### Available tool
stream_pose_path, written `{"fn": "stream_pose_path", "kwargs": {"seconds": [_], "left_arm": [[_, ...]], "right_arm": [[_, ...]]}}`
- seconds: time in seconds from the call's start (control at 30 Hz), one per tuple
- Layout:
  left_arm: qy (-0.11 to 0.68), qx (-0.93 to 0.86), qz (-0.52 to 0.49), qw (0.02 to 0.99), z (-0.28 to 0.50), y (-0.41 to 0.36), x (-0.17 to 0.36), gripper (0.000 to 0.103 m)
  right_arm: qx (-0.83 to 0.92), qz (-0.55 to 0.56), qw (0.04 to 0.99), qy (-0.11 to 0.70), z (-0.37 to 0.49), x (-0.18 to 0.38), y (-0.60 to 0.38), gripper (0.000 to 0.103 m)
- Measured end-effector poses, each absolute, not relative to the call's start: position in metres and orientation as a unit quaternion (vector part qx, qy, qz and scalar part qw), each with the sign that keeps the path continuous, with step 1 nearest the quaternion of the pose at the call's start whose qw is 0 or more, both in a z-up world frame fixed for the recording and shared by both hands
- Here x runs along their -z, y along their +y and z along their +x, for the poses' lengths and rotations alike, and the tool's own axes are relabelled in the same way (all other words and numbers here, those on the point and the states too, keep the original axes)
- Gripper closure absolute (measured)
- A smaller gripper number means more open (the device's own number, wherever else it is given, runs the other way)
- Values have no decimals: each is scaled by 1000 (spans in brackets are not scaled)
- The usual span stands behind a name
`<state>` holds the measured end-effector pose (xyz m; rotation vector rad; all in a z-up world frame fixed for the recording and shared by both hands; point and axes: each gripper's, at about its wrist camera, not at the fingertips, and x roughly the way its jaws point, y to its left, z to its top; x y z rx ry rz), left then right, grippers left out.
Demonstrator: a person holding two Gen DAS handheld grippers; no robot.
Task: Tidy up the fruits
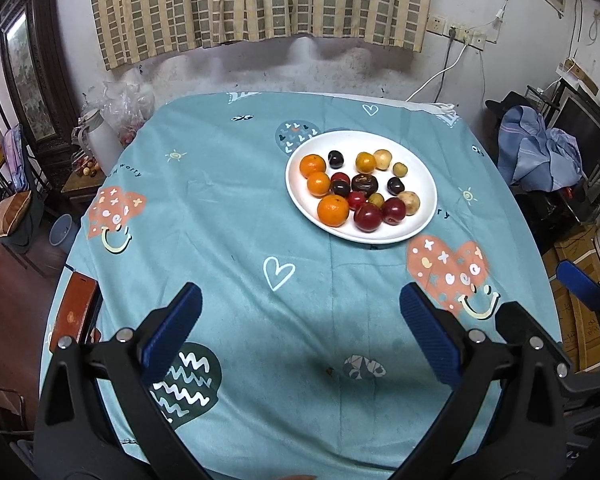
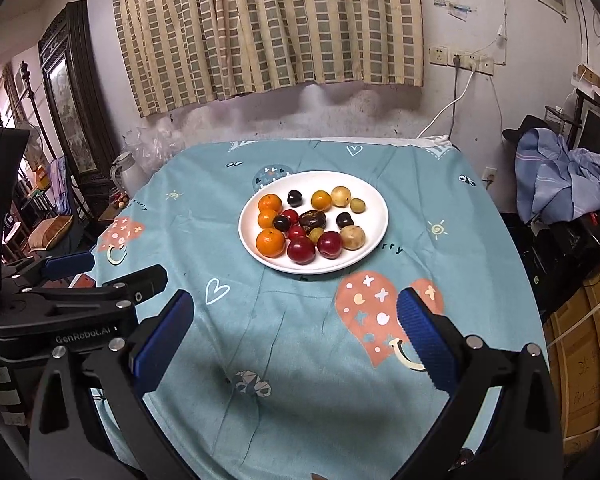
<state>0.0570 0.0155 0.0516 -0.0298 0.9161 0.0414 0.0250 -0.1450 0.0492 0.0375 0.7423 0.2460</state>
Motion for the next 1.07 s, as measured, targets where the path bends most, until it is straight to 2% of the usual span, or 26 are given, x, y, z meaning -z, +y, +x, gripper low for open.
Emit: {"fn": "stream_pose_path", "kwargs": {"seconds": [1.07], "left_arm": [[438, -20, -7, 899, 53, 13, -58, 2]], "right_arm": [[-120, 28, 925, 359, 17, -52, -142, 1]]}}
